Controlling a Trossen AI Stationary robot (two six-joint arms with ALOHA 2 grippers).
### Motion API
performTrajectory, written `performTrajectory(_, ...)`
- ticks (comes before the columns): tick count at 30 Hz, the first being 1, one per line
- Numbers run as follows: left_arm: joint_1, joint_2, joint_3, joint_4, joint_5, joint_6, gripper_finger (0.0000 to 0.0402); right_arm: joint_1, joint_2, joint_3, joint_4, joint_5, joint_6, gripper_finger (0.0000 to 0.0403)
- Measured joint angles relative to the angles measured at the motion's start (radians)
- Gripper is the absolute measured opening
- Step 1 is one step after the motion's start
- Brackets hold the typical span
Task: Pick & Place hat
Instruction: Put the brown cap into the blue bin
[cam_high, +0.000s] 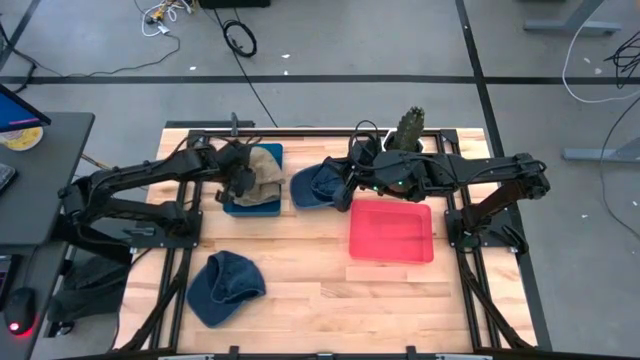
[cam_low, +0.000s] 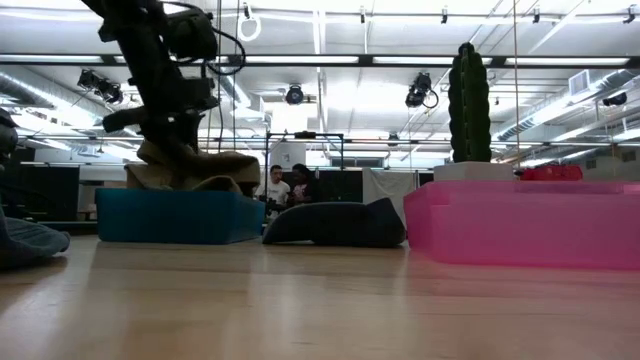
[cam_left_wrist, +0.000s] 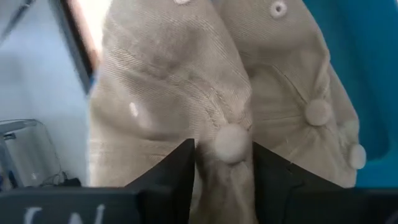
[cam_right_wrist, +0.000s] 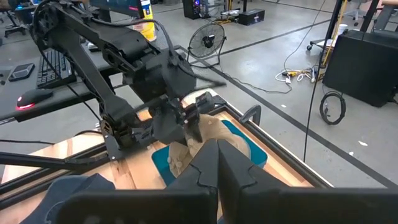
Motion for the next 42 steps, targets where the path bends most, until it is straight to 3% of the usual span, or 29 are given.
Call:
performTrajectory(6,0.000,0.094,-0.001,0.026,-0.010,0.001,0.0103,0.000,0.000,0.000,-0.001,0.000,0.000,0.0000)
performTrajectory(11,0.005,0.161,-0.001,0.028,-0.114,-0.010,0.0084,0.000,0.000,0.000,-0.003,0.000,0.000,0.0000)
performTrajectory(14,0.024,0.180,-0.001,0.032,-0.125,-0.027,0.0076,0.000,0.000,0.000,-0.004,0.000,0.000,0.0000)
performTrajectory(26,0.037,0.199,-0.001,0.053,0.060,-0.031,0.0073,0.000,-0.001,0.000,-0.020,0.000,0.000,0.0000)
performTrajectory(42,0.017,0.278,-0.001,0.068,0.037,-0.125,0.0074,0.000,-0.001,0.000,-0.031,0.000,0.000,0.0005)
